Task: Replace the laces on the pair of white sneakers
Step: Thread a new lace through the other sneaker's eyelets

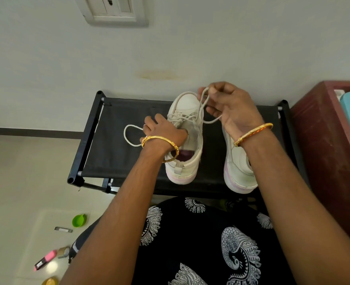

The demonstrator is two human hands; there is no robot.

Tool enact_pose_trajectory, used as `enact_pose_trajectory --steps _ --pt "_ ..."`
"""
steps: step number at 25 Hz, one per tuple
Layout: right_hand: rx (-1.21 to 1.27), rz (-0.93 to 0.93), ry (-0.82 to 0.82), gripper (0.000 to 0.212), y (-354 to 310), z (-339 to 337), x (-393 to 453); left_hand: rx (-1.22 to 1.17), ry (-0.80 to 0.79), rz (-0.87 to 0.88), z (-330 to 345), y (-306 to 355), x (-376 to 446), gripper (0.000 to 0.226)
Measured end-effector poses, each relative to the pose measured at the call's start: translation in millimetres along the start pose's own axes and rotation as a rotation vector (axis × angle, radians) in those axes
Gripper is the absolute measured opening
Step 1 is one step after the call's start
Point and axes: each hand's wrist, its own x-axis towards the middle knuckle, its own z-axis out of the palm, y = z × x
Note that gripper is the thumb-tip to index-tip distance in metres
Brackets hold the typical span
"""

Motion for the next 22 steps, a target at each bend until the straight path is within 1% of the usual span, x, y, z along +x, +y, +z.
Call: enact_pose_trajectory --steps 2,3,4,6,7,8,9,13,16,17,19,21,22 --pt "0.289 0.057 -0.017 0.019 -8.2 0.0 -0.5 0.012 0.012 -0.001 0.3 1.8 -1.5 0.081" --pt "0.316 0.067 0.018 0.017 -6.7 0.5 0.8 0.014 0.014 -0.002 0.3 2.2 -1.8 0.08" --pt "0.165 0.047 0.078 0.015 -3.1 0.3 2.4 0.014 0.013 -0.002 0.2 2.7 -1.9 0.078" --pt "-0.543 -0.026 0.146 0.013 14.4 -4.0 5.1 0.014 0.009 -0.003 0.8 3.3 -2.1 0.077" --pt "-0.819 -0.039 0.122 0.011 24.0 -4.9 4.9 0.013 0.008 -0.004 1.1 3.7 -2.2 0.076" --pt "-0.955 -0.024 0.075 0.011 32.1 -5.7 4.6 0.011 0.007 -0.006 1.3 4.2 -2.5 0.075" --pt "-0.974 -0.001 0.036 0.013 37.8 -5.8 4.3 0.006 0.008 -0.005 1.5 4.5 -2.3 0.074" --pt "-0.961 0.032 0.007 0.017 41.5 -2.2 11.7 -0.022 0.026 0.009 1.7 4.9 -1.9 0.07" --pt "-0.809 0.083 -0.004 0.019 34.6 0.2 9.8 -0.019 0.026 0.011 2.0 4.6 -2.2 0.068" --pt "-0.716 0.086 0.003 0.02 30.7 -0.2 9.6 -0.018 0.022 0.014 2.0 4.3 -2.0 0.068" --pt "-0.433 0.073 0.002 0.022 21.5 -1.6 9.6 -0.019 0.011 0.02 1.7 4.1 -1.9 0.067" --pt "-0.142 0.076 -0.041 0.024 15.9 -4.3 8.9 -0.012 0.003 0.024 1.6 4.4 -2.1 0.067" --pt "-0.058 0.088 -0.066 0.024 14.8 -5.1 7.8 -0.011 0.001 0.026 1.6 4.8 -2.5 0.067"
